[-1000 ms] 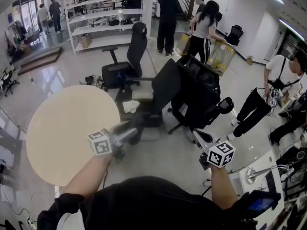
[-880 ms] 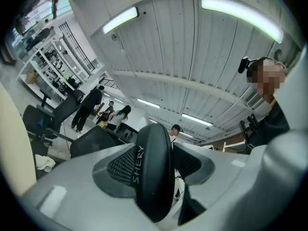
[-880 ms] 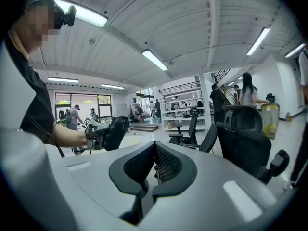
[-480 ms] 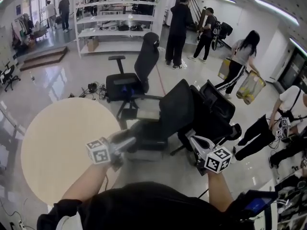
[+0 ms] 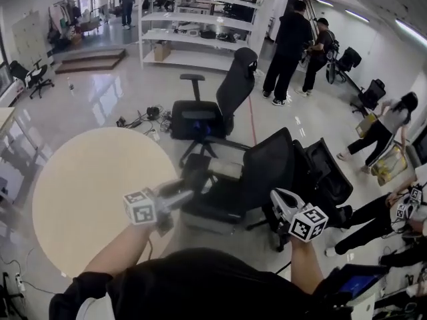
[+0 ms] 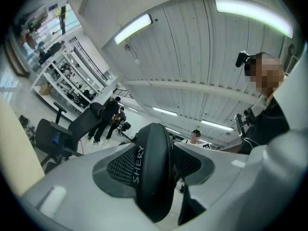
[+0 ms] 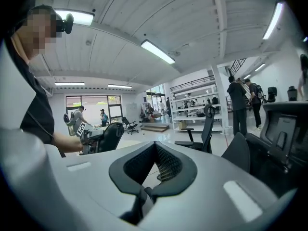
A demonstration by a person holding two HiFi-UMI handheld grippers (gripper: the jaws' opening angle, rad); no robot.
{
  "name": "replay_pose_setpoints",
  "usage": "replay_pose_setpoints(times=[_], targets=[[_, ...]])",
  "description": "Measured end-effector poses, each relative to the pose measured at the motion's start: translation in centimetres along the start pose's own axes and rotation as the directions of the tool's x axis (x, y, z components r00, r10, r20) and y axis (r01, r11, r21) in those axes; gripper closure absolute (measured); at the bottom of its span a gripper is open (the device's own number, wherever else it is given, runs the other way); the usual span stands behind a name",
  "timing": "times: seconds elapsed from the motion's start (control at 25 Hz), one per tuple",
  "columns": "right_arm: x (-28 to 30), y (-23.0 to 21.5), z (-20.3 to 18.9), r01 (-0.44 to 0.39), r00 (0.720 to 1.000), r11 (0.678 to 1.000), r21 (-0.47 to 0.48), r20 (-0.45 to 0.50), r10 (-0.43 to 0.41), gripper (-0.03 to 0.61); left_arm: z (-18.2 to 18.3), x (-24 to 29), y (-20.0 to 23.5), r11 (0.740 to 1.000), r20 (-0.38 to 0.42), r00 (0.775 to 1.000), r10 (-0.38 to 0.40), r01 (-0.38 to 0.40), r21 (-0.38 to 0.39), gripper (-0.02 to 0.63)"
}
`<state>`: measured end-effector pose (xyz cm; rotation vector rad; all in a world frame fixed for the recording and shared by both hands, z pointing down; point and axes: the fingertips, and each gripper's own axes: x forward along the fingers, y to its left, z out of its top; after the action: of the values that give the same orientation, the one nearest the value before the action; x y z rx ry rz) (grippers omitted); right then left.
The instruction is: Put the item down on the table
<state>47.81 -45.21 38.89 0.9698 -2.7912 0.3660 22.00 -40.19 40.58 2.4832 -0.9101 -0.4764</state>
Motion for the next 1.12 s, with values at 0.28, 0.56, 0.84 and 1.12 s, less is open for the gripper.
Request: replay_pose_setpoints(times=[0.28,0.56,0.84,1.12], targets=[[3.8,-3.4,2.7,-0.250,0.968,0.963,-0.098,-0.024,0.249,0.565,1.8,0.0,-0.9,0.969,0.151,0.962,0.226,-0.239,0.070,0.370],[9.2,-0.5,6.8,-0.482,0.874,0.854,-0.198,-0.037,0.485,0.565,8.0,-4.3,-2.9,0.859,0.295,0.863,0.411,-0.474,0.191,0.370],[17.0,9.9,11.4,-0.638,0.756,0.711,-0.295,-0.064,0.651,0.565,15.1,-15.5,-2.1,0.675,0.370,0.721,0.586,-0.687,0.268,0.370],[29.5,21.7,14.4,-0.680,0.712,0.650,-0.340,-0.092,0.696,0.565,23.8,-31.3,4.4,0.519,0.370,0.603,0.707,-0.797,0.309,0.370]])
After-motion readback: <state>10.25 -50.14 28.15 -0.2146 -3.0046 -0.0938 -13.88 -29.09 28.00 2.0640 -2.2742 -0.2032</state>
